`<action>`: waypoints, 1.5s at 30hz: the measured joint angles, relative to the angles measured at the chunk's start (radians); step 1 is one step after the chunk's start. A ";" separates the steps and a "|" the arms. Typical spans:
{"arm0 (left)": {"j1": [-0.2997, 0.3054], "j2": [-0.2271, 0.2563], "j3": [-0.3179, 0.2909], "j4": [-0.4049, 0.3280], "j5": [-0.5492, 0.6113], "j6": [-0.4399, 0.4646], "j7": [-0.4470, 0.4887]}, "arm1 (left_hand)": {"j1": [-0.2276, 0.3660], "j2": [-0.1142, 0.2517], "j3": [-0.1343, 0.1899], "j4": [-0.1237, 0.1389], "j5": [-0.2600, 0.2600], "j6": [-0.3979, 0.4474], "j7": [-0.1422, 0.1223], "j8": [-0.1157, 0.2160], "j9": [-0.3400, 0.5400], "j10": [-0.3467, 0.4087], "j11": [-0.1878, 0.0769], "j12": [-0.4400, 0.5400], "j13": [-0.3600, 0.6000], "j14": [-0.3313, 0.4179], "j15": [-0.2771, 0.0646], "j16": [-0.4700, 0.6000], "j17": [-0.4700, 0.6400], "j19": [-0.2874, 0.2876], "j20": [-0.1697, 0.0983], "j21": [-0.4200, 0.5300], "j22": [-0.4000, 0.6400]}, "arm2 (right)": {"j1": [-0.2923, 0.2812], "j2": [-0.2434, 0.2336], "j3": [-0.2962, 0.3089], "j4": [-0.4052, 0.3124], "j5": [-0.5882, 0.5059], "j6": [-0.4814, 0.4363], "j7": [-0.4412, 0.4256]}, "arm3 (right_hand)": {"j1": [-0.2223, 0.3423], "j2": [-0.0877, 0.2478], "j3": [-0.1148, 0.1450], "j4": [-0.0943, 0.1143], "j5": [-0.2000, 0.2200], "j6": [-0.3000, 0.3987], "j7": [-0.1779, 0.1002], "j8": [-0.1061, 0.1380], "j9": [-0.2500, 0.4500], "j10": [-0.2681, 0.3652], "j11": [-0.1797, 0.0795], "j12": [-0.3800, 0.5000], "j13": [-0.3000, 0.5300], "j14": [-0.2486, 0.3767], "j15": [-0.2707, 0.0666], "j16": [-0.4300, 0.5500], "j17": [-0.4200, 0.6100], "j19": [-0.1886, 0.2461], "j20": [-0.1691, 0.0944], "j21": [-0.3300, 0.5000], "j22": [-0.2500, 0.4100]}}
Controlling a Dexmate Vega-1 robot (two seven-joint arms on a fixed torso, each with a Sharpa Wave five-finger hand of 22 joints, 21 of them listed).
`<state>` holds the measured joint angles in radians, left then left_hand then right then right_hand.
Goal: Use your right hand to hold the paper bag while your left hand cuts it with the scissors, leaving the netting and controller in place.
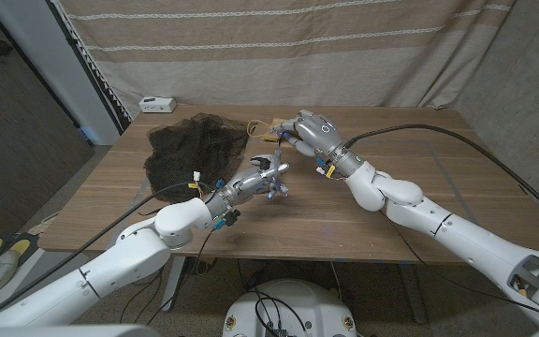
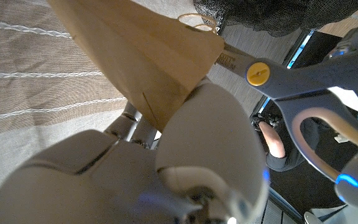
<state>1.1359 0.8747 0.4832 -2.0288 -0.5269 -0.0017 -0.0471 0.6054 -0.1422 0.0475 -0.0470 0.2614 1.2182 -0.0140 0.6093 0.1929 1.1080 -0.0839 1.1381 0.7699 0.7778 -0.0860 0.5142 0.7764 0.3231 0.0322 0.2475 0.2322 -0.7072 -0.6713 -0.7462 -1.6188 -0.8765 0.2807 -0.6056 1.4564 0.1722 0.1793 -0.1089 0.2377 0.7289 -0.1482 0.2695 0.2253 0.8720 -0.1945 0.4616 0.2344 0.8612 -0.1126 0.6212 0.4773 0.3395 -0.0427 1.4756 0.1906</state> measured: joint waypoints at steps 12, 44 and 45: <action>0.000 -0.004 -0.002 0.002 0.000 -0.005 -0.002 | -0.001 -0.001 -0.016 0.000 0.014 0.000 0.000 -0.012 0.006 0.000 0.000 0.007 0.004 0.007 0.000 0.000 0.004 0.000 0.000 0.000 0.000 | 0.001 0.009 -0.004 -0.004 0.003 -0.051 0.014 | 0.000 0.000 0.000 0.000 0.000 0.003 0.004 -0.007 0.000 0.000 0.000 0.000 0.000 0.004 0.003 -0.004 0.000 0.000 0.000 0.000 -0.005; 0.052 0.017 -0.023 -0.019 -0.022 -0.012 0.014 | -0.001 -0.001 -0.059 0.004 0.050 0.020 0.008 -0.039 0.021 -0.009 -0.006 0.012 -0.006 0.014 -0.003 0.000 0.018 0.004 0.004 -0.004 0.000 | -0.008 0.011 -0.005 -0.038 0.019 -0.174 0.072 | -0.004 0.004 0.000 0.000 0.000 -0.002 0.016 -0.015 0.000 0.000 0.000 -0.008 0.000 0.006 0.001 -0.009 0.000 0.000 0.000 0.000 -0.004; 0.054 0.019 -0.025 -0.019 -0.022 -0.012 0.014 | -0.001 -0.001 -0.059 0.004 0.050 0.023 0.006 -0.039 0.021 -0.009 -0.006 0.012 -0.006 0.014 -0.003 0.000 0.018 0.004 0.004 -0.004 0.000 | -0.008 0.011 -0.005 -0.038 0.019 -0.178 0.072 | -0.004 0.004 0.000 0.000 0.000 -0.002 0.016 -0.015 0.000 0.000 0.000 -0.008 0.000 0.007 0.000 -0.009 0.000 0.000 0.000 0.000 -0.004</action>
<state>1.1902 0.8933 0.4583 -2.0478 -0.5490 -0.0138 -0.0333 0.6043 -0.1431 -0.0119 -0.0428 0.3112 1.2407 -0.0078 0.5700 0.2135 1.0987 -0.0894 1.1503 0.7639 0.7917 -0.0894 0.5141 0.7946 0.3266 0.0357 0.2438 0.2326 -0.7151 -0.6599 -0.7507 -1.6572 -0.8571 0.1031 -0.5339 1.4525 0.1764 0.1794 -0.1089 0.2378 0.7268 -0.1320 0.2547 0.2253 0.8717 -0.1946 0.4531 0.2348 0.8686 -0.1128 0.6126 0.4773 0.3395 -0.0427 1.4755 0.1861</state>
